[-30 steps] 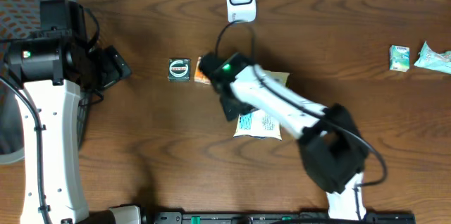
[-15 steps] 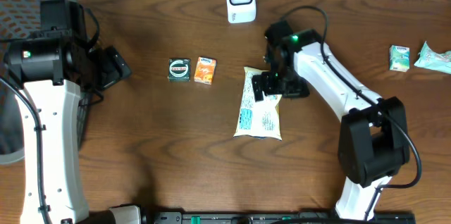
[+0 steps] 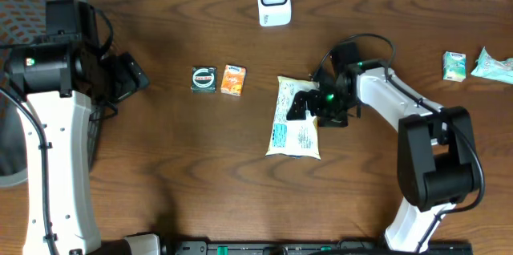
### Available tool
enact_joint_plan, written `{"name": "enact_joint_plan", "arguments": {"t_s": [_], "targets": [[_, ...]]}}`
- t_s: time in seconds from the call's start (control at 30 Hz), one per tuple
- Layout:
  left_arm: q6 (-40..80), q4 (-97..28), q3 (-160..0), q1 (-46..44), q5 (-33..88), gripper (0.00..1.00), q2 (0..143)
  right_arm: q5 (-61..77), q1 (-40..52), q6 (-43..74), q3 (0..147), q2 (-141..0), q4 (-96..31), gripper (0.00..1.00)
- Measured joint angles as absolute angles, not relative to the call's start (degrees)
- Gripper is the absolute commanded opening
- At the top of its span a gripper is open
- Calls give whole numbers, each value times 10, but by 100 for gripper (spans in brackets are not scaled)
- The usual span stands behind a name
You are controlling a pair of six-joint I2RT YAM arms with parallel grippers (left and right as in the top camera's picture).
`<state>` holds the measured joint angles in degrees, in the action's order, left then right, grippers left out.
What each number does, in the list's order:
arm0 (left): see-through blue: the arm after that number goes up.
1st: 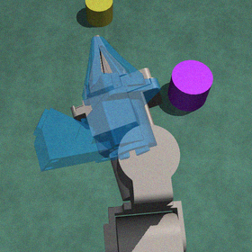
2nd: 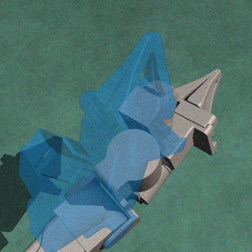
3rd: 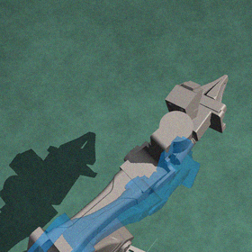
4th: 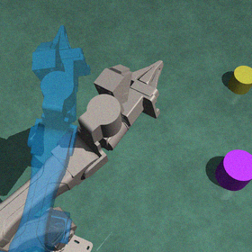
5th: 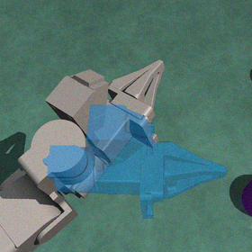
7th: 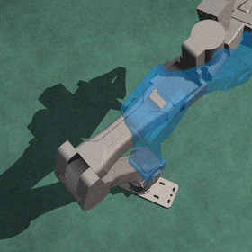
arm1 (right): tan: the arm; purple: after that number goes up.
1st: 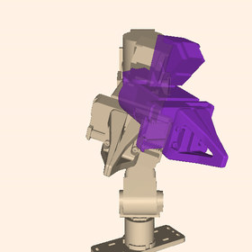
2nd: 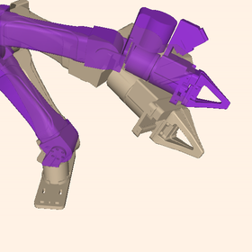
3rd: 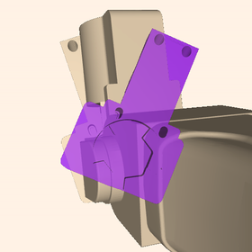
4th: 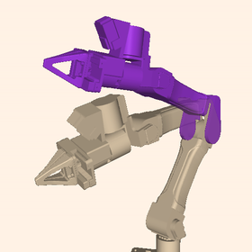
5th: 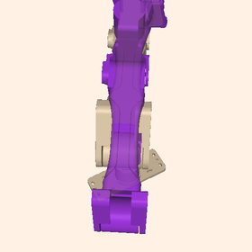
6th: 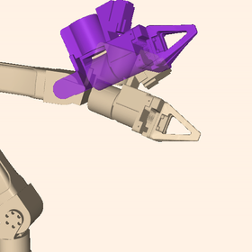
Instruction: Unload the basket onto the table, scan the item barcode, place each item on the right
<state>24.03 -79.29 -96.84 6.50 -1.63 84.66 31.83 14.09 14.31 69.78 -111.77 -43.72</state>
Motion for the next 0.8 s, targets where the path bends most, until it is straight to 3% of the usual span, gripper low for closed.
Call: {"name": "enact_joint_plan", "arguments": {"t_s": [0.07,0.13,0.17,0.2,0.6,0.8], "targets": [[240,-793,-968,65,-16,98,847,332,145,157,677,-1108,-397,87],[240,-793,-968,65,-17,98,847,340,150,171,658,-1102,-360,63],[241,-793,-968,65,-17,98,847,343,153,174,647,-1102,-343,45],[241,-793,-968,65,-17,98,847,347,154,178,639,-1102,-330,1],[241,-793,-968,65,-17,98,847,420,135,183,637,-1104,-319,1],[240,-792,-968,65,-17,98,847,442,122,164,656,-1021,-320,1]]}}
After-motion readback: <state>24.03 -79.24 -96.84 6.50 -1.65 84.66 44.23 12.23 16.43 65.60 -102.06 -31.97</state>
